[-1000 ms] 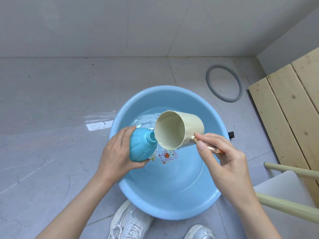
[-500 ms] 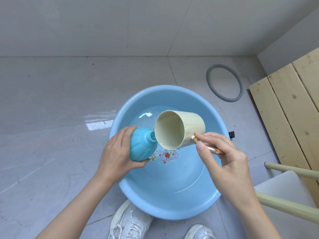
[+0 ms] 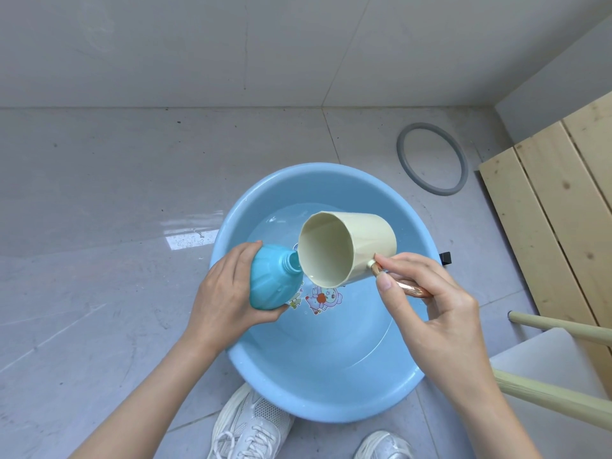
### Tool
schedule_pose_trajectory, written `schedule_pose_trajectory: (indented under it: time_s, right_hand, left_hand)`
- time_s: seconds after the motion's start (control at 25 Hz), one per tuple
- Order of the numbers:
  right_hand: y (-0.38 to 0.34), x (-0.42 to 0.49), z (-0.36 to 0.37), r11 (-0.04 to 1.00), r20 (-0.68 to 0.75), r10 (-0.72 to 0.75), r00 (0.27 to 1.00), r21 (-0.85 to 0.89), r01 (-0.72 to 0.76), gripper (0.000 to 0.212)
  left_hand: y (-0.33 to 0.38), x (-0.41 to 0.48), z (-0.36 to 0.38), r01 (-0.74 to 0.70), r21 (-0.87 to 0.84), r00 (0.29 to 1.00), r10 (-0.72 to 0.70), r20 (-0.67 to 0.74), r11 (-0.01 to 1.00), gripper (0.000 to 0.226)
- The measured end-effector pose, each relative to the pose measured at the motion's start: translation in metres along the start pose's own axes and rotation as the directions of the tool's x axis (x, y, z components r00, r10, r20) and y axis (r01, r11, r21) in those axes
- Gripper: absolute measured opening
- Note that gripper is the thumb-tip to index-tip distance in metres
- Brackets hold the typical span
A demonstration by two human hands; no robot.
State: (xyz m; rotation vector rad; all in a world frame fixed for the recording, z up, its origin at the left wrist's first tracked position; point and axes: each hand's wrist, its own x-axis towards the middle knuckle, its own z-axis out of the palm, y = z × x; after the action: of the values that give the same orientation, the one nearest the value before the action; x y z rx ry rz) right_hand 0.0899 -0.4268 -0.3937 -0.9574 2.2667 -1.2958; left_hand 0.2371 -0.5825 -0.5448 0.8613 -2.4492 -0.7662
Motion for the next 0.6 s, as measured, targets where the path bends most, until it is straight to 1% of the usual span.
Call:
schedule_pose_trajectory:
  time_s: [0.6]
  right_hand:
    - [-0.0034,0.0006,0.0003,0.997,-0.007,-0.030,1.000,-0.072,0.030,0.028]
  left_hand:
    - [-0.0004,-0.0002,0.0003,0.005,-0.004,1.000,-0.005,-0.001,1.000,0.091]
